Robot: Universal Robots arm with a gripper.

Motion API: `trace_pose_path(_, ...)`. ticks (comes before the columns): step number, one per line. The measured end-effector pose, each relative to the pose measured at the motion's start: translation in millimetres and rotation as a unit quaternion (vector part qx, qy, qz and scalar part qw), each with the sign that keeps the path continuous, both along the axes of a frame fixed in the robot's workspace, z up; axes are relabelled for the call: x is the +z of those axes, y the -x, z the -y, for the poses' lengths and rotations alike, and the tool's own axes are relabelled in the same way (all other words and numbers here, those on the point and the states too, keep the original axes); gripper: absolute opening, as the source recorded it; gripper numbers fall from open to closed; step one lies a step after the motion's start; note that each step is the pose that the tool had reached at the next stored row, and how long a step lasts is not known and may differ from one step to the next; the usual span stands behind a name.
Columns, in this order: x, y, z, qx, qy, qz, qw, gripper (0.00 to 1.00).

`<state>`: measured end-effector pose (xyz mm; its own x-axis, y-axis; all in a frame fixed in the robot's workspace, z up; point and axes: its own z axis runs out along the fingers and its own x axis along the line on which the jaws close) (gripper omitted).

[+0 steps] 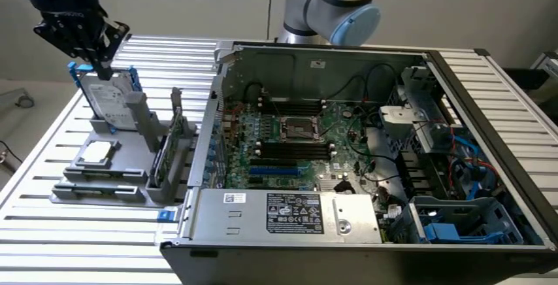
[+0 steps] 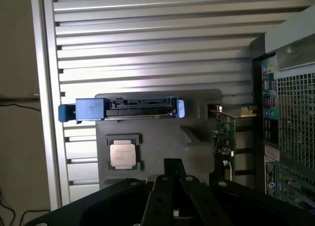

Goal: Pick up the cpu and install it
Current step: 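Reach for the cpu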

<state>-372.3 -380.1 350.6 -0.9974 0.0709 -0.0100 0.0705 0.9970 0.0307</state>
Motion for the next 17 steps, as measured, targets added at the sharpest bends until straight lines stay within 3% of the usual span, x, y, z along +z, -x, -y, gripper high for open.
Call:
trace_pose_path(8, -6.1, 36.7, -0.5, 0.0, 0.001, -0.005, 1.0, 0.11)
trace_pose_path(10, -6.7, 44.1, -0.5, 0.0, 0.0011, -0.0091, 1.0, 0.11)
trace_pose_path(11, -6.8, 44.4, -0.5, 0.0, 0.001, -0.0104, 0.9999, 0.11)
trace_pose_path(17, -6.8, 44.5, -0.5, 0.0, 0.001, -0.0104, 0.9999, 0.11)
